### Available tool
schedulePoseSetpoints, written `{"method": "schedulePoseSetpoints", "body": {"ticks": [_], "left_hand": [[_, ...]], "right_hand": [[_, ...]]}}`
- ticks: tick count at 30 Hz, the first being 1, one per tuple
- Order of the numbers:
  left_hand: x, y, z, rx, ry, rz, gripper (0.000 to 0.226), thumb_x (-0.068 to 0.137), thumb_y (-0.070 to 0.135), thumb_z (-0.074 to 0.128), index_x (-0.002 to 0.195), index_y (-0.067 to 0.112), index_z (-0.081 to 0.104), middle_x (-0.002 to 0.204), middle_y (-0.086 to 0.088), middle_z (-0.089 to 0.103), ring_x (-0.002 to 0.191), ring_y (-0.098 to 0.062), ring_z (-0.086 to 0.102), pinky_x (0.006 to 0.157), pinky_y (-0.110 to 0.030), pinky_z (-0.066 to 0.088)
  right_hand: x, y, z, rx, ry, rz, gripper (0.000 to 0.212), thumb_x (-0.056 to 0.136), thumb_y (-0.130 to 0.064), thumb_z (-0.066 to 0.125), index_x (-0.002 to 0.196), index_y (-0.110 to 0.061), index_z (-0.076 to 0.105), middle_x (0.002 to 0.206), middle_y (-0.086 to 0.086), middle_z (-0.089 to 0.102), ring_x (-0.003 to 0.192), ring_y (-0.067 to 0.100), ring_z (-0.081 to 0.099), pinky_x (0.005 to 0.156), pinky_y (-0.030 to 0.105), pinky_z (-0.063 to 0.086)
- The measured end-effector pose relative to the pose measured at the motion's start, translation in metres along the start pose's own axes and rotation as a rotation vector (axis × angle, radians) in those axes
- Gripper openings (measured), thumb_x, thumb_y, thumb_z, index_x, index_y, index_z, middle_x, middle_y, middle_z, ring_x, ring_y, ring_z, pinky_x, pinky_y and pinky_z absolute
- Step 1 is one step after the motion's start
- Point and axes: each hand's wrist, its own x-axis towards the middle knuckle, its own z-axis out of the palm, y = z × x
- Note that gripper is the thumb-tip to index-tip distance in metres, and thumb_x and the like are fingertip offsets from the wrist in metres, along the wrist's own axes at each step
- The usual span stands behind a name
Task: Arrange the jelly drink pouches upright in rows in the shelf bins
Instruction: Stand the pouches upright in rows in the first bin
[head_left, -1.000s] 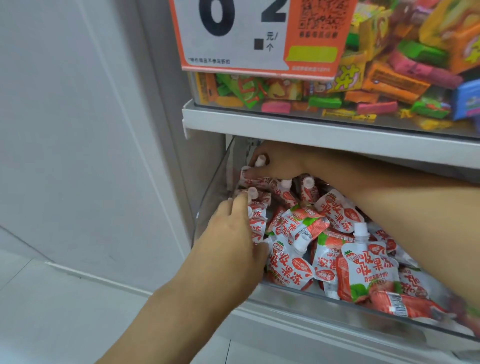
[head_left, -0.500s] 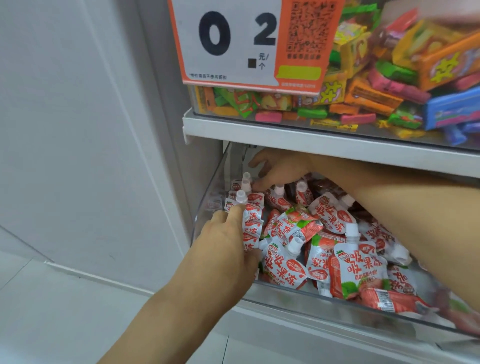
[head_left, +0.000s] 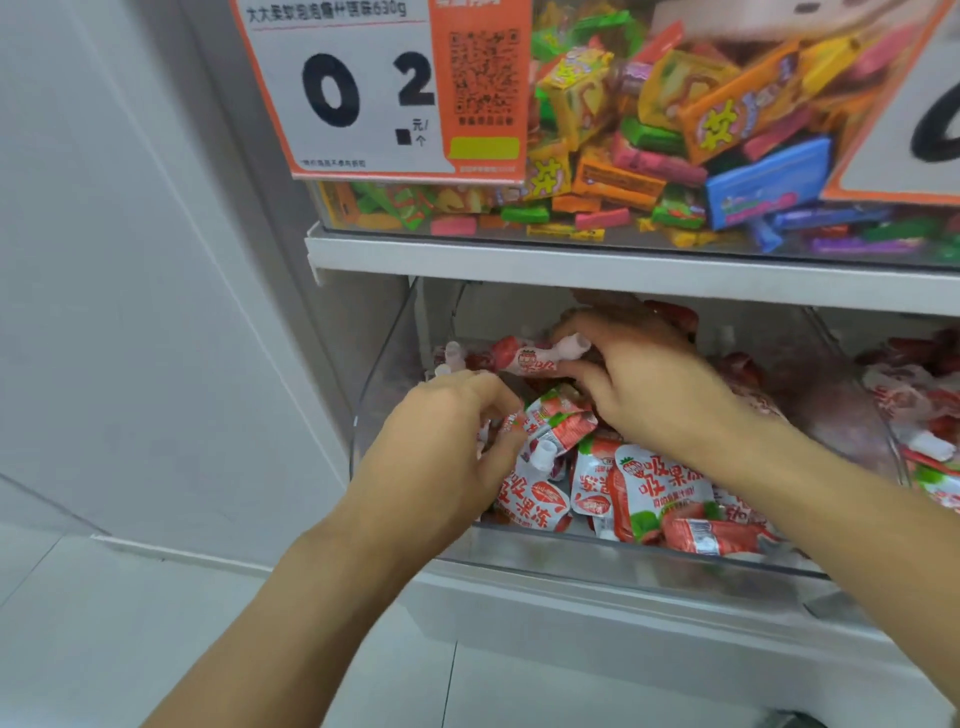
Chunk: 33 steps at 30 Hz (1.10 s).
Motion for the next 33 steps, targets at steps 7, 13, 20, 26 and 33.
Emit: {"method": "schedulePoseSetpoints", "body": {"ticks": [7, 13, 20, 26, 33], "left_hand": [[0.013, 0.006, 0.018, 0.017, -0.337, 0.058, 0.062, 0.075, 0.033, 0.080, 0.130, 0.032, 0.053, 0.124, 0.014, 0.061, 0.107, -0.007, 0.056, 0.081, -0.012, 0.035], [0.016, 0.007, 0.016, -0.013, -0.313, -0.015, 0.026, 0.069, 0.028, 0.084, 0.082, 0.024, 0.062, 0.081, 0.009, 0.066, 0.073, -0.009, 0.062, 0.068, -0.034, 0.052], [-0.008, 0.001, -0.026, -0.240, -0.058, -0.079, 0.030, 0.079, 0.029, 0.076, 0.081, 0.028, 0.045, 0.086, 0.017, 0.071, 0.085, 0.003, 0.065, 0.073, -0.026, 0.052], [-0.022, -0.005, -0.037, -0.255, 0.043, -0.055, 0.032, 0.078, 0.026, 0.077, 0.079, 0.025, 0.045, 0.081, 0.018, 0.070, 0.084, 0.006, 0.066, 0.069, -0.013, 0.049], [-0.024, -0.008, -0.030, -0.195, -0.037, -0.013, 0.034, 0.075, 0.036, 0.078, 0.077, 0.029, 0.045, 0.088, 0.027, 0.067, 0.090, 0.005, 0.063, 0.073, -0.025, 0.050]], "right_hand": [[-0.060, 0.003, -0.023, 0.398, 0.170, 0.168, 0.018, 0.094, -0.028, 0.060, 0.109, -0.018, 0.062, 0.100, -0.004, 0.071, 0.094, 0.016, 0.068, 0.080, 0.036, 0.055], [-0.071, 0.006, -0.027, 0.726, 0.128, 0.327, 0.016, 0.100, -0.027, 0.049, 0.110, -0.014, 0.049, 0.091, -0.011, 0.070, 0.079, -0.001, 0.069, 0.064, 0.016, 0.054], [-0.041, -0.001, -0.026, 0.548, 0.260, 0.204, 0.015, 0.096, -0.012, 0.059, 0.110, -0.008, 0.060, 0.095, -0.012, 0.067, 0.090, 0.000, 0.063, 0.077, 0.002, 0.041], [0.055, -0.017, 0.027, 0.185, -0.015, 0.211, 0.039, 0.102, -0.036, 0.046, 0.130, -0.010, 0.055, 0.131, 0.014, 0.058, 0.120, 0.033, 0.053, 0.086, 0.030, 0.039], [0.110, -0.004, 0.096, 0.147, -0.212, 0.133, 0.030, 0.088, -0.016, 0.065, 0.118, -0.016, 0.063, 0.125, 0.009, 0.063, 0.115, 0.030, 0.059, 0.094, 0.035, 0.047]]}}
